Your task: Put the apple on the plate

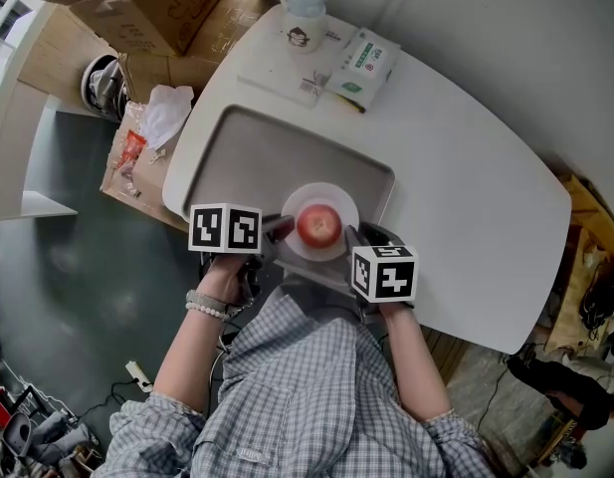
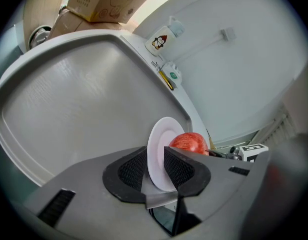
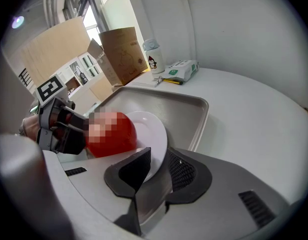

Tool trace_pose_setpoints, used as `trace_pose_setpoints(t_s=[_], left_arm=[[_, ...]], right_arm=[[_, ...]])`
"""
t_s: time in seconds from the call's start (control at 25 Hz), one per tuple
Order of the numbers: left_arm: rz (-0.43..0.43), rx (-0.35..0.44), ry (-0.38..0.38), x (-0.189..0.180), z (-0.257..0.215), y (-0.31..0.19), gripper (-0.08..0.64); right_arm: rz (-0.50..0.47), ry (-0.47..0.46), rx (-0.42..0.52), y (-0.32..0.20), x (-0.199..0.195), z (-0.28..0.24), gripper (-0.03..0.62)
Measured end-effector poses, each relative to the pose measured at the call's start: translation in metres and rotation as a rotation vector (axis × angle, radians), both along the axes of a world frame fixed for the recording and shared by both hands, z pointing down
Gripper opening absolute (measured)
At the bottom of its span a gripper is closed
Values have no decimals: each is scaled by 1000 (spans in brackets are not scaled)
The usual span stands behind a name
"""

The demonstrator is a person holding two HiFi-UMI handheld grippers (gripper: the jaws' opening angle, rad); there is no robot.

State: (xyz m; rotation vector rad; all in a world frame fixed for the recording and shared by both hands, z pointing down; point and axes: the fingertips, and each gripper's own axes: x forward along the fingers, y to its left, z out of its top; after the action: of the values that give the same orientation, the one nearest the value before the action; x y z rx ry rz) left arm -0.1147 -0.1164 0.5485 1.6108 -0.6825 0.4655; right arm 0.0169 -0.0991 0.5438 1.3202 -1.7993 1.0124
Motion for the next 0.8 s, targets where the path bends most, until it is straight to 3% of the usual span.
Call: trace_pose_setpoints(t_s=[0.48,0.8], left_arm=[[-82,10,53,-12,-9,-7,89],[-116,103,17,-25,-23,-13,80]], right_arm=[[-8,-9,24,-7,5,-8,81],[47,11,101,-9,23,-23,80]])
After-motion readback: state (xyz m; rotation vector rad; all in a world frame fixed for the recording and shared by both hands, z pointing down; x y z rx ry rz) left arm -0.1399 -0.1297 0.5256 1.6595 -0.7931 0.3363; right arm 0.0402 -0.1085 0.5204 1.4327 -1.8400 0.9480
